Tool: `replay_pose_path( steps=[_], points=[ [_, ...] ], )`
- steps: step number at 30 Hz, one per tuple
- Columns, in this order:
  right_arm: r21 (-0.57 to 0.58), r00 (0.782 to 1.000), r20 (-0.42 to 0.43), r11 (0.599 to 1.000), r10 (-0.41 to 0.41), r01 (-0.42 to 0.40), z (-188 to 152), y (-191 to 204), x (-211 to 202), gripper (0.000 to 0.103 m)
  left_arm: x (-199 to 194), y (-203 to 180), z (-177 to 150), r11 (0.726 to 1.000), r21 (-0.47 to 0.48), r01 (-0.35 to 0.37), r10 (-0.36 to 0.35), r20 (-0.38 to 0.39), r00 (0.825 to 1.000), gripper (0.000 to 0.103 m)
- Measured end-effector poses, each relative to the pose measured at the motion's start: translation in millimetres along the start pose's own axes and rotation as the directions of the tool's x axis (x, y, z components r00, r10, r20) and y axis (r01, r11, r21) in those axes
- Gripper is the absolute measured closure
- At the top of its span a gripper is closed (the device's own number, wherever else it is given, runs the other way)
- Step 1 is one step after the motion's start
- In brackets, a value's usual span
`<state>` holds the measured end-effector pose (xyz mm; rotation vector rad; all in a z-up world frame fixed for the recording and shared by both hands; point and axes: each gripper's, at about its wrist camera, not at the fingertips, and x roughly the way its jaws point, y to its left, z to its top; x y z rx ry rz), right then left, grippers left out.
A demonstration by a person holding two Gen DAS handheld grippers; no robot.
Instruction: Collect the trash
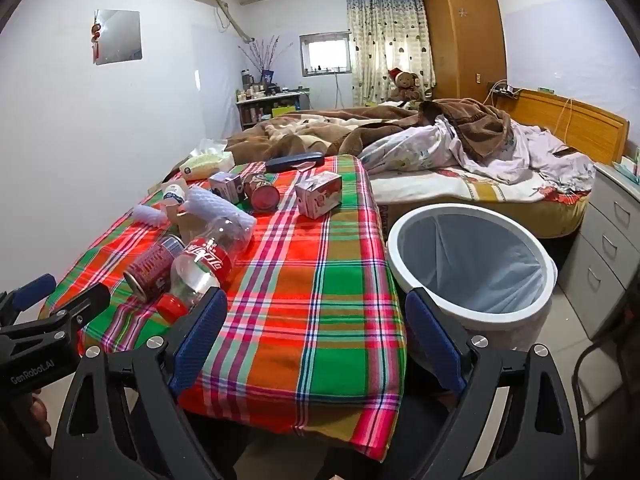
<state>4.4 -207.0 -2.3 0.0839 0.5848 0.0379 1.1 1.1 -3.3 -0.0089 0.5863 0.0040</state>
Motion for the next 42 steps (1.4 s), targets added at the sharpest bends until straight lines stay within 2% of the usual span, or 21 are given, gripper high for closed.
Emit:
replay_pose_path(
  steps=[42],
  points=[
    [-0.010,1.000,0.008,1.000,-0.012,0.012,2.8,3.7,-3.4,0.011,-5.7,-0.9,1.5,1.000,-0.007,0.005,-0.005,0.005,1.000,0.002]
  ],
)
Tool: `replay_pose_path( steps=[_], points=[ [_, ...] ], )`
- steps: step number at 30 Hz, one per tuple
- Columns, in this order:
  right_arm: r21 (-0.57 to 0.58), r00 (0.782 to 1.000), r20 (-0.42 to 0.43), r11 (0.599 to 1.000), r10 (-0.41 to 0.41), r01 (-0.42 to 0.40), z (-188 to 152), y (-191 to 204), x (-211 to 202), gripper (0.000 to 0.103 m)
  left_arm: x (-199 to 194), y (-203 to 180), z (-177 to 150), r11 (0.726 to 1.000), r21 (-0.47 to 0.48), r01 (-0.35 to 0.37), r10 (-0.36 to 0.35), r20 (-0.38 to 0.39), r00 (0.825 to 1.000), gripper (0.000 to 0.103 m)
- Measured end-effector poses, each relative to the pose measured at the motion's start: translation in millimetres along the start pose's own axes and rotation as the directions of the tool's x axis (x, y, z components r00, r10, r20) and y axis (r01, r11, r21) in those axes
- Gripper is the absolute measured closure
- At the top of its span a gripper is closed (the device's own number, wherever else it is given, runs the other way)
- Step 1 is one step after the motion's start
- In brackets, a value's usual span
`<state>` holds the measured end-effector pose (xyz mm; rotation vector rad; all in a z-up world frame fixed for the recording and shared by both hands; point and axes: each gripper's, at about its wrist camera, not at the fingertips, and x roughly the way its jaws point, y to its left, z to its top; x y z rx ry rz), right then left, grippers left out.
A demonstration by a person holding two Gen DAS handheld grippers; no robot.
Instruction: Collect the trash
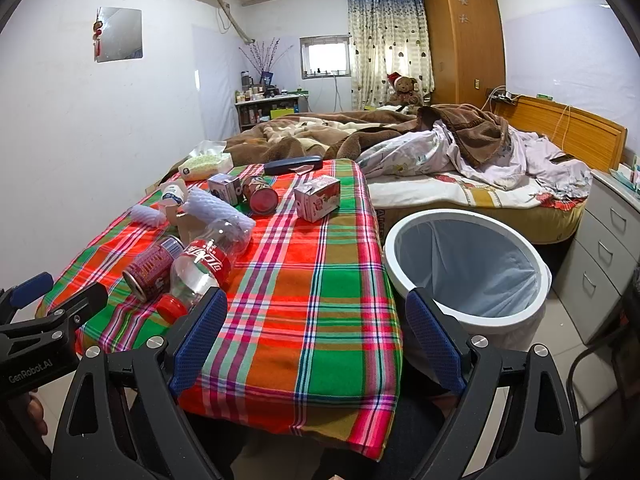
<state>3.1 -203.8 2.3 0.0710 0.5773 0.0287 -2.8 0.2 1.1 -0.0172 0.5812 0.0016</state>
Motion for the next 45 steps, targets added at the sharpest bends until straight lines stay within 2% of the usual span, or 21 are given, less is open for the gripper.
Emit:
replay_pose_path(
  steps=[36,45],
  points=[
    [-0.003,1.000,0.001,1.000,-0.011,0.011,2,0,1,0.011,1,2,1,1.000,-0.002,0.003,-0.003,-0.004,1.000,0.002],
    [0.029,0.997,-0.053,0.998,0.056,-0.055,8,13,40,0.011,40,34,6,1.000,-0.012,0.001,-0.002,-0.083,0.997,0.002]
  ],
)
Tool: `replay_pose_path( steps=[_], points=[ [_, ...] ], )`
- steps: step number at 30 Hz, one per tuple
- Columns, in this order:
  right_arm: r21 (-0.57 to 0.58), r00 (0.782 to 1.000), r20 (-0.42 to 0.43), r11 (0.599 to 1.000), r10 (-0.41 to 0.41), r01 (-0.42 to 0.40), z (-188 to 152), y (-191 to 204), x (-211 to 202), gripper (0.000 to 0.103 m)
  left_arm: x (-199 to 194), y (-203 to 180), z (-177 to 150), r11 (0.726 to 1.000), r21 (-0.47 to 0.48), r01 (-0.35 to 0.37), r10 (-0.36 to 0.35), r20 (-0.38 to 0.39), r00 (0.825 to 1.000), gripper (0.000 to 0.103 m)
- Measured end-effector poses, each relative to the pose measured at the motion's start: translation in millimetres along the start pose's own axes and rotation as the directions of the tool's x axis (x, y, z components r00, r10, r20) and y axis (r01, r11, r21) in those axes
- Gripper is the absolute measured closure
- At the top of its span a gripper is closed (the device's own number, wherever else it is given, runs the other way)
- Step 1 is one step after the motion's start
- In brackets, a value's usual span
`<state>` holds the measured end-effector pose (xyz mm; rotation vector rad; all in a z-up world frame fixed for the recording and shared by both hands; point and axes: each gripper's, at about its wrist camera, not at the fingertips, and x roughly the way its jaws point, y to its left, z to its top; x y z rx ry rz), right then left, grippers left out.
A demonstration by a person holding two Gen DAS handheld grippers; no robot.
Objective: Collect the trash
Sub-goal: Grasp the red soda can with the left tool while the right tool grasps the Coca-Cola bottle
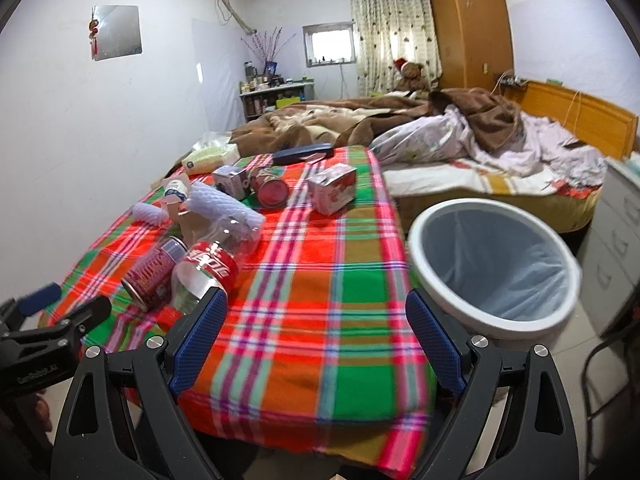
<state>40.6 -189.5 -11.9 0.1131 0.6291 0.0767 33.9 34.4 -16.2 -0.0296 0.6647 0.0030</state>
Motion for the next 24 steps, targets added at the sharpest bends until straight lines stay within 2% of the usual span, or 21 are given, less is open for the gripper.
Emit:
replay_pose_path(
  steps=[5,9,15,18,24],
  points=[
    [0.000,0.998,-0.030,0.999,0.052,-0.052,5,18,23,0.011,26,20,11,1.000,0.002,0.024,-0.024,-0.035,0.999,0.002],
    [0.018,0.994,-0.070,0.996,0.088,-0.087,9,29,40,0.011,45,26,18,0.997,0.013,0.070,-0.069,-0.069,0.995,0.005],
    [0.063,0.984,-0.126,0.991,0.124,-0.117,17,39,64,0.011,77,28,24,0.990,0.039,0.135,-0.129,-0.129,0.983,0.006],
    [0.065,0.977,-0.151,0.988,0.150,-0.142,21,47,73,0.011,90,29,26,0.987,0.051,0.151,-0.141,-0.163,0.977,0.011],
    [0.065,0.961,-0.221,0.986,0.163,-0.153,24,58,94,0.011,110,35,29,0.986,0.038,0.161,-0.151,-0.199,0.968,0.012]
  ],
)
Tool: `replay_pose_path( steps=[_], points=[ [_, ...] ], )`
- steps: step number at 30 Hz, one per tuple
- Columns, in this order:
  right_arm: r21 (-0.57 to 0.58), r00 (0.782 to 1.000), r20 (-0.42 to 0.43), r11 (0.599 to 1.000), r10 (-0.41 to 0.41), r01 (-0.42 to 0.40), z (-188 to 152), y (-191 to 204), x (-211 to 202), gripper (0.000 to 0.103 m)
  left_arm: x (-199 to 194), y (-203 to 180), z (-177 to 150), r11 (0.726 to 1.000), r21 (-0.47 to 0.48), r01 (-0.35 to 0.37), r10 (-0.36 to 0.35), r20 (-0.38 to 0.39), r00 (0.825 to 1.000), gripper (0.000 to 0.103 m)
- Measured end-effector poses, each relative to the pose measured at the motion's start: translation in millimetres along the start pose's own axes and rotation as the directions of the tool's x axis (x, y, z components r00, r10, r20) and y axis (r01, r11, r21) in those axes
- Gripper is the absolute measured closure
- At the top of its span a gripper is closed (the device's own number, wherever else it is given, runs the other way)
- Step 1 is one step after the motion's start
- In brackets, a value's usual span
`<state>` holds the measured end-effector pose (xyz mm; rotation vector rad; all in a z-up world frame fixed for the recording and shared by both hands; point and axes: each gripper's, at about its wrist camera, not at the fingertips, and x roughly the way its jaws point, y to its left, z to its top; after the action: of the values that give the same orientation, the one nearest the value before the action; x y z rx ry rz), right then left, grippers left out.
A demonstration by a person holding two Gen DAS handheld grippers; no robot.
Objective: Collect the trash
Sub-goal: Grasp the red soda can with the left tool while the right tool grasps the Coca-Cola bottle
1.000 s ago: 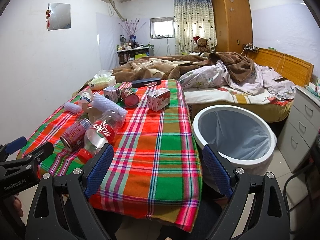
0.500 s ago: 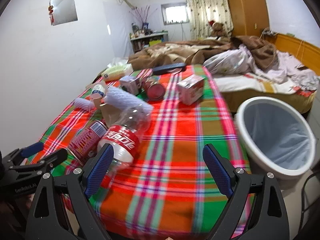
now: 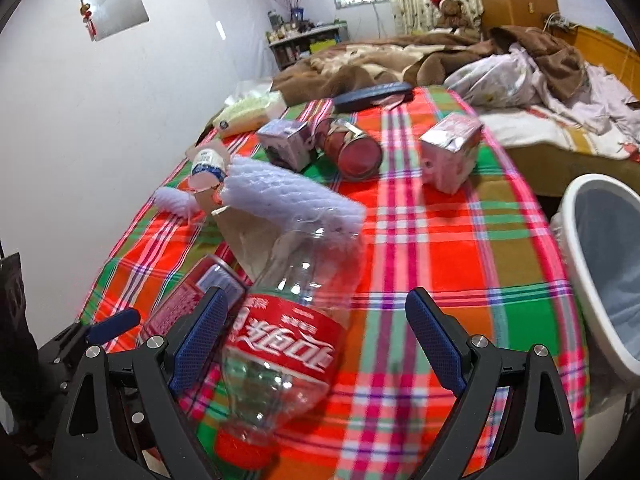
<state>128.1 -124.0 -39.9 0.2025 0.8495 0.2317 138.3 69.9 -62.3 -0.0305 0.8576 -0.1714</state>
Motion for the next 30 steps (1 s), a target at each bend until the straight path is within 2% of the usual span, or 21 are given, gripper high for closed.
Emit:
replay_pose_path(
  steps=[4,9,12,15,20,23,26,30],
  points=[
    [-0.022,0.998,-0.039,0.999,-0.041,0.041,0,-1,4,0.013,5,4,6,1.000,0.001,0.020,-0.020,-0.014,1.000,0.012],
    [-0.074,0.991,-0.057,0.990,-0.123,0.118,0,-8,5,0.017,10,-4,16,0.997,0.077,0.024,-0.023,-0.018,1.000,0.012],
    [-0.061,0.989,-0.080,0.991,-0.123,0.118,-1,-15,8,0.027,16,-7,24,0.996,0.085,0.029,-0.027,-0.025,0.999,0.012],
    [-0.058,0.987,-0.085,0.990,-0.135,0.130,0,-19,12,0.029,26,-10,28,0.994,0.098,0.039,-0.035,-0.050,0.998,0.012],
    [-0.062,0.985,-0.090,0.988,-0.146,0.140,-1,-26,17,0.029,37,-15,29,0.993,0.097,0.067,-0.059,-0.078,0.995,0.025],
    [-0.073,0.984,-0.083,0.985,-0.160,0.154,0,-29,18,0.029,41,-17,31,0.992,0.087,0.090,-0.082,-0.090,0.993,0.037],
    [-0.063,0.987,-0.079,0.989,-0.140,0.135,1,-33,16,0.035,43,-21,32,0.990,0.092,0.103,-0.093,-0.100,0.991,0.048],
    [-0.071,0.988,-0.070,0.989,-0.135,0.130,1,-35,16,0.035,45,-26,34,0.990,0.080,0.112,-0.103,-0.104,0.989,0.050]
  ],
)
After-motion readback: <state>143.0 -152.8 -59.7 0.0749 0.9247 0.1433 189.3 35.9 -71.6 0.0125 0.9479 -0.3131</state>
